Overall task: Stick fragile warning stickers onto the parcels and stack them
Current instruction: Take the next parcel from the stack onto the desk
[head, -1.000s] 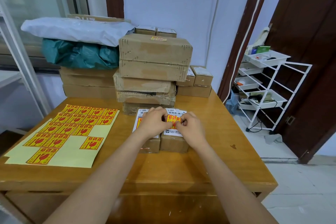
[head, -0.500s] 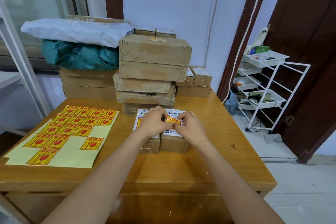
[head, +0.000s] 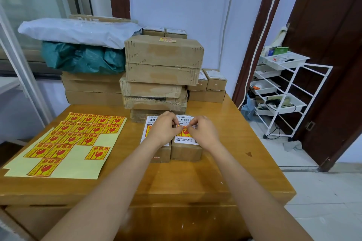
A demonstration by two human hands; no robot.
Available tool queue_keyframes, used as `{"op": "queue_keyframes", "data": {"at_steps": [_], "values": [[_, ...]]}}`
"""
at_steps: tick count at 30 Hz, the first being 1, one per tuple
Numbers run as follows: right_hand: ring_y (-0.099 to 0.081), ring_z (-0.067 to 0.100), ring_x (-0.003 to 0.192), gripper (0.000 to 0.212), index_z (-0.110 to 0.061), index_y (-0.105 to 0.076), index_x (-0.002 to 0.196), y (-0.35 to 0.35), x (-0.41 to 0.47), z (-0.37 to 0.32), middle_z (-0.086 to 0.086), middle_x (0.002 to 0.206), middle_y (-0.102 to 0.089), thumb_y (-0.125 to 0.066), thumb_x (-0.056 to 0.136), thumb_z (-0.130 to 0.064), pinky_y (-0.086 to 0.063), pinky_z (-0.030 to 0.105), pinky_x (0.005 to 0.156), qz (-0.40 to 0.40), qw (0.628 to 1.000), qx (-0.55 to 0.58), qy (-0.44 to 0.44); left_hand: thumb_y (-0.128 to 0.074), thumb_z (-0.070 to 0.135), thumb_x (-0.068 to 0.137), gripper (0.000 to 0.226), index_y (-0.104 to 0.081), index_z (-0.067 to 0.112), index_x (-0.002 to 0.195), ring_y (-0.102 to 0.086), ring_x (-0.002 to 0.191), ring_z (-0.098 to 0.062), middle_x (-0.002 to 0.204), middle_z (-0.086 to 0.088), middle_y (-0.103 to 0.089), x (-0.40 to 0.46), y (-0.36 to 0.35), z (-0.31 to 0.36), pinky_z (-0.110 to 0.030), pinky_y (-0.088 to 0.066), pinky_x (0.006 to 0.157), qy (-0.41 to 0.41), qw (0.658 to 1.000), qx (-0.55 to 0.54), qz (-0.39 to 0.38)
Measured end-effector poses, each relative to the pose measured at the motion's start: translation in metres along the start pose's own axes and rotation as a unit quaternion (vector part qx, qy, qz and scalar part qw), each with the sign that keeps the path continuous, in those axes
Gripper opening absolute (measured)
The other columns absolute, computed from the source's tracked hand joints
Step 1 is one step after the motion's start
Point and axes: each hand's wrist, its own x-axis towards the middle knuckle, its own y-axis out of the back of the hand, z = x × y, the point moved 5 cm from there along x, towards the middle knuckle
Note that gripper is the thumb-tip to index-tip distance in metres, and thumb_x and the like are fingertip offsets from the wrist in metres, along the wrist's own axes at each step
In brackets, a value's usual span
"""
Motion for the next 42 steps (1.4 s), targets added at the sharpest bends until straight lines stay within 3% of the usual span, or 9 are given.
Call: {"op": "queue_keyframes", "data": {"at_steps": [15,18,21,27,30,32,35,39,42], "values": [[-0.058,0.02,0.092,0.016,-0.009,-0.061,0.107,0.001,-0.001,0.001,0.005,0.112,-0.056,-0.053,0.093,-0.013,-0.043,0.028,0.074,-0.007,1.0,0.009,0.029,-0.056,0.008,0.091,0.008,-0.058,0.005,0.098,-0.054,0.089,-0.017,0.103,-0.005,-0.05,0.001,0.002,-0.001,-0.03,-0.046,0.083,-0.007,1.0,0.012,0.008],[-0.053,0.013,0.084,0.023,-0.006,-0.059,0.113,0.002,-0.005,0.004,0.004,0.099,-0.052,-0.059,0.091,-0.014,-0.035,0.021,0.069,-0.036,0.998,0.042,0.044,-0.062,0.018,0.089,0.018,-0.058,0.007,0.103,-0.053,0.093,-0.018,0.104,-0.003,-0.05,-0.001,0.002,-0.002,-0.032,-0.046,0.084,-0.013,1.0,0.01,-0.011],[-0.045,0.002,0.076,0.032,-0.003,-0.056,0.121,0.004,-0.012,0.005,0.0,0.103,-0.041,-0.061,0.091,-0.013,-0.034,0.013,0.072,-0.064,0.993,0.078,0.061,-0.066,0.023,0.087,0.03,-0.056,0.008,0.11,-0.051,0.1,-0.017,0.108,-0.002,-0.05,-0.001,0.003,0.0,-0.03,-0.044,0.086,-0.015,0.999,0.014,-0.05],[-0.043,0.01,0.096,0.037,-0.004,-0.052,0.127,0.007,-0.026,0.009,0.003,0.113,-0.041,-0.059,0.09,-0.004,-0.035,0.002,0.08,-0.09,0.982,0.152,0.065,-0.073,0.028,0.081,0.054,-0.046,0.012,0.125,-0.047,0.112,-0.013,0.124,-0.001,-0.048,-0.007,0.01,0.006,-0.025,-0.041,0.092,-0.007,0.988,0.02,-0.151],[-0.046,0.009,0.093,0.04,-0.005,-0.052,0.125,0.011,-0.031,0.01,0.006,0.115,-0.042,-0.058,0.087,0.005,-0.043,0.009,0.078,-0.087,0.973,0.204,0.057,-0.069,0.022,0.085,0.048,-0.048,0.013,0.128,-0.045,0.119,-0.013,0.129,0.001,-0.047,-0.019,0.028,0.009,-0.022,-0.035,0.093,-0.019,0.996,0.01,-0.084],[-0.047,0.009,0.088,0.038,-0.007,-0.054,0.119,0.017,-0.033,0.014,0.005,0.111,-0.044,-0.055,0.085,0.01,-0.044,0.014,0.076,-0.021,0.967,0.25,0.052,-0.061,0.021,0.091,0.037,-0.051,0.013,0.126,-0.044,0.121,-0.013,0.127,0.001,-0.049,-0.032,0.046,0.004,-0.022,-0.033,0.096,-0.016,1.0,-0.005,0.011],[-0.048,0.006,0.092,0.033,-0.013,-0.052,0.122,0.018,-0.037,0.029,-0.006,0.11,-0.044,-0.057,0.091,-0.006,-0.041,0.013,0.08,0.084,0.952,0.293,-0.014,-0.058,0.024,0.092,0.031,-0.053,0.013,0.121,-0.046,0.118,-0.016,0.122,0.0,-0.052,-0.053,0.062,-0.015,-0.028,-0.036,0.096,0.031,0.991,-0.052,0.118],[-0.047,0.013,0.122,0.057,-0.018,-0.035,0.144,-0.014,-0.043,0.04,-0.002,0.135,-0.04,-0.059,0.093,-0.031,-0.041,0.031,0.103,0.017,0.931,0.353,-0.093,-0.06,0.03,0.091,0.04,-0.049,0.017,0.127,-0.044,0.123,-0.016,0.128,0.001,-0.049,-0.079,0.049,-0.034,-0.032,-0.038,0.101,0.066,0.979,-0.129,0.145],[-0.051,0.015,0.122,0.048,-0.03,-0.04,0.139,-0.021,-0.046,0.03,-0.005,0.133,-0.05,-0.057,0.094,-0.027,-0.044,0.037,0.103,-0.031,0.917,0.39,-0.073,-0.064,0.034,0.088,0.04,-0.049,0.027,0.125,-0.041,0.127,-0.013,0.132,0.008,-0.046,-0.095,0.038,-0.042,-0.042,-0.038,0.107,0.043,0.973,-0.175,0.146]]}}
